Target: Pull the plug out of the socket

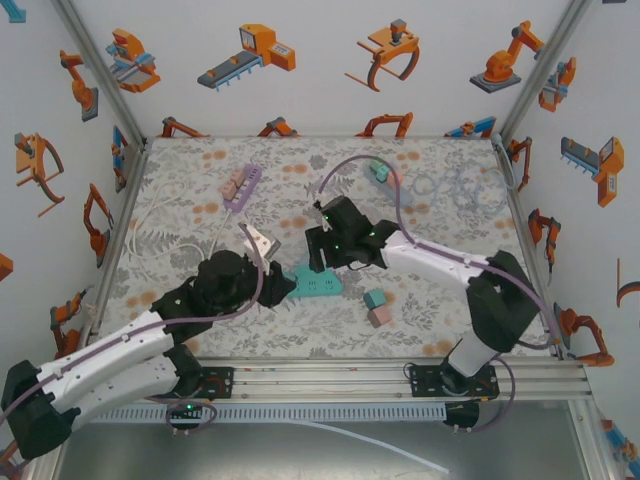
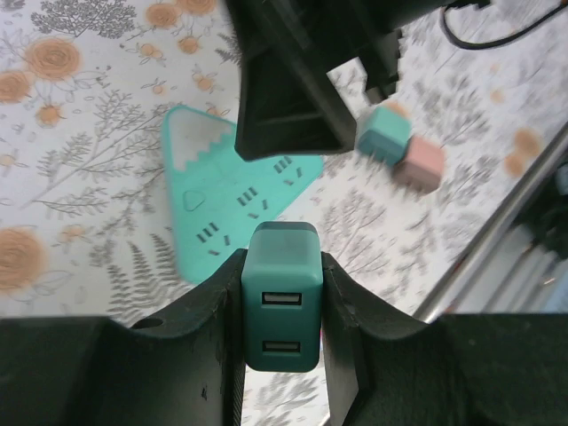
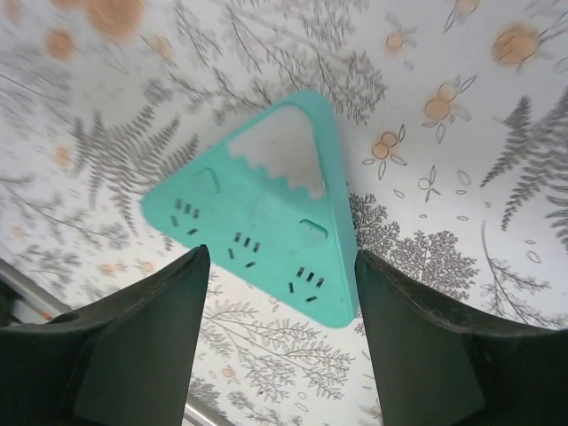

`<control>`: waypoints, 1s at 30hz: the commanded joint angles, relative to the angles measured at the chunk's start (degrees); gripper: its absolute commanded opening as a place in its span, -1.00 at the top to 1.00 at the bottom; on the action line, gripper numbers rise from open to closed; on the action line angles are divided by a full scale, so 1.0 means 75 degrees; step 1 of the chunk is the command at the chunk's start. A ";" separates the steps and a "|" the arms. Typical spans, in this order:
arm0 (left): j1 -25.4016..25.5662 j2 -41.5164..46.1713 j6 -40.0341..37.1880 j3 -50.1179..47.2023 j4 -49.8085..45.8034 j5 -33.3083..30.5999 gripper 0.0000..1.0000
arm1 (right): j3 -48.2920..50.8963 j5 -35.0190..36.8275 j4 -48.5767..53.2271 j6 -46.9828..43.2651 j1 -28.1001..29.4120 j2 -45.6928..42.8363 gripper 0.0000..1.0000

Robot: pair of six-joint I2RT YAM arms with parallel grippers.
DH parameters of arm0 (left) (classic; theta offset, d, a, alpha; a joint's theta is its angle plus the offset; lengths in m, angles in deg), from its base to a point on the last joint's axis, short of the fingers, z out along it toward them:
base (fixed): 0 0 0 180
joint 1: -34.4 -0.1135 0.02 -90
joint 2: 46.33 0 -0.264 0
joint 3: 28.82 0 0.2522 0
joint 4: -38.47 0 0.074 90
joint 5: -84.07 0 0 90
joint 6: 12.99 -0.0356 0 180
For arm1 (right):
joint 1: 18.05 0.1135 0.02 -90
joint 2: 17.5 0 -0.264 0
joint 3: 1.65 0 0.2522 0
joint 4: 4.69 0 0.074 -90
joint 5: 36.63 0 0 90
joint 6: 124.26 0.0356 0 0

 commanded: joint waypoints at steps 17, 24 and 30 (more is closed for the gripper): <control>0.2566 -0.3175 0.5365 -0.0761 0.4231 -0.1937 0.84 | 0.2654 0.2291 -0.0713 0.0969 -0.1468 -0.4619 -0.26; 0.2652 -0.5734 0.5708 -0.0251 0.6304 -0.1173 0.82 | 0.2862 0.2232 -0.0637 0.1045 -0.1516 -0.4742 -0.26; 0.2675 -0.7054 0.6275 -0.0191 0.7433 -0.1277 0.65 | 0.2976 0.2300 -0.0526 0.1013 -0.1527 -0.4901 -0.27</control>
